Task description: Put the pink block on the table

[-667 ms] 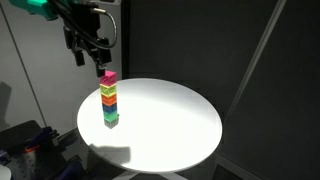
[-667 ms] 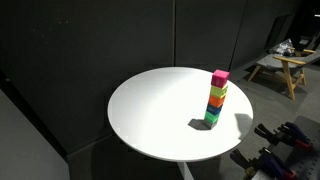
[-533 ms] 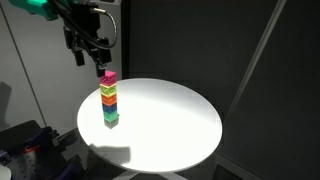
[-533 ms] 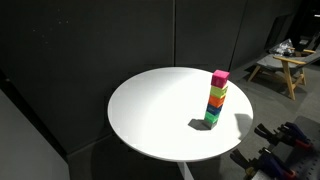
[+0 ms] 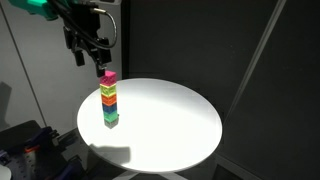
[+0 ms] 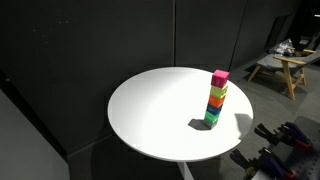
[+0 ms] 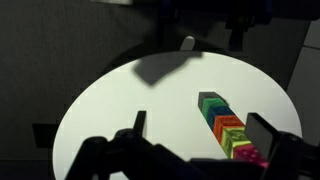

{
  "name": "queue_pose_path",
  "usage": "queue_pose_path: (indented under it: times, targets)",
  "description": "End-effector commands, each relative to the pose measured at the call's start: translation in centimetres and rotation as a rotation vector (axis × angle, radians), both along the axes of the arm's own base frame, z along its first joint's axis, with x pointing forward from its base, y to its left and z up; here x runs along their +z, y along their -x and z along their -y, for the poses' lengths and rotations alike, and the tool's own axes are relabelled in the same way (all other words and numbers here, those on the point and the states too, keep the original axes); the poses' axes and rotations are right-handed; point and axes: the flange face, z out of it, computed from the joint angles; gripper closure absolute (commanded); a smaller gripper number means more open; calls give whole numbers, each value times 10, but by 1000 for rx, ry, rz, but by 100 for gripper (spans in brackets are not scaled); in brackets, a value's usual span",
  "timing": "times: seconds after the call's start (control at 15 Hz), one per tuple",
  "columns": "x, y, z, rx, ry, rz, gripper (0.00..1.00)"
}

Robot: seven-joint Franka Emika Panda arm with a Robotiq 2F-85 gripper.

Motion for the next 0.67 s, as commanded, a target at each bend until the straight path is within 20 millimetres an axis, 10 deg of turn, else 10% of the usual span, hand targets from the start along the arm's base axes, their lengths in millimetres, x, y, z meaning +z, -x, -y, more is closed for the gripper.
queue_pose_path:
  times: [0.0,0.6]
  targets:
    - [1,0,0,0,0,-1,0]
    - [0,-5,-3,-4,14,5,0]
